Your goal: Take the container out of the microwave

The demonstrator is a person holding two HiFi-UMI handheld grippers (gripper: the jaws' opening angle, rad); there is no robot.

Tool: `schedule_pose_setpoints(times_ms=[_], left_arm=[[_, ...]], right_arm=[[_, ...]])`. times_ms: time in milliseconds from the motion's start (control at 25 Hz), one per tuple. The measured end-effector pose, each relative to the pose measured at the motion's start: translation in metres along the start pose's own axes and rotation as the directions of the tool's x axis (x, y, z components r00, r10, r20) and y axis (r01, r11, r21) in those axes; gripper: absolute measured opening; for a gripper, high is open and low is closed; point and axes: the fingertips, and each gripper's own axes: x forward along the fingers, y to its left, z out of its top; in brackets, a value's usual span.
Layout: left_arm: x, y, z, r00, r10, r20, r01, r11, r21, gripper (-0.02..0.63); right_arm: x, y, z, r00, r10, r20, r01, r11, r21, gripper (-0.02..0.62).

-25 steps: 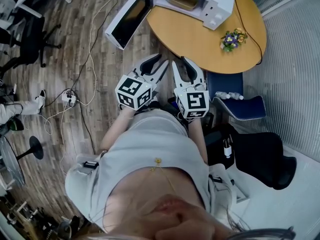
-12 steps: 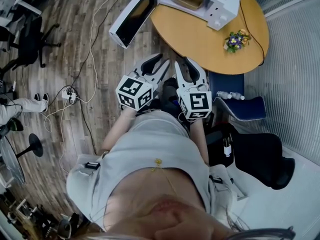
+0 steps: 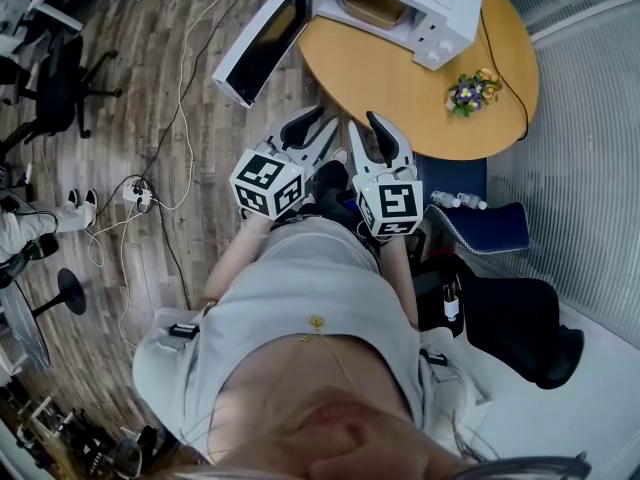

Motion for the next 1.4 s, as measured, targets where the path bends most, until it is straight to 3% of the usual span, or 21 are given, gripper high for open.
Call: schedule_pose_setpoints(times_ms=[720, 1400], left_arm=[[0.055, 0.038, 0.017, 0.999, 0.02, -0.032, -0.021, 1.0, -0.019, 0.118], [0.138, 0.063, 0.042, 0.998, 0.016, -0.067, -0.018, 0.999, -0.035, 0.118]], right_arm=[[0.06, -0.038, 0.012, 0.999, 0.047, -0.01, -0.046, 0.999, 0.015, 0.117], [0.115, -0.105, 0.024, 0.998, 0.066, -0.014, -0.066, 0.997, 0.042, 0.118]])
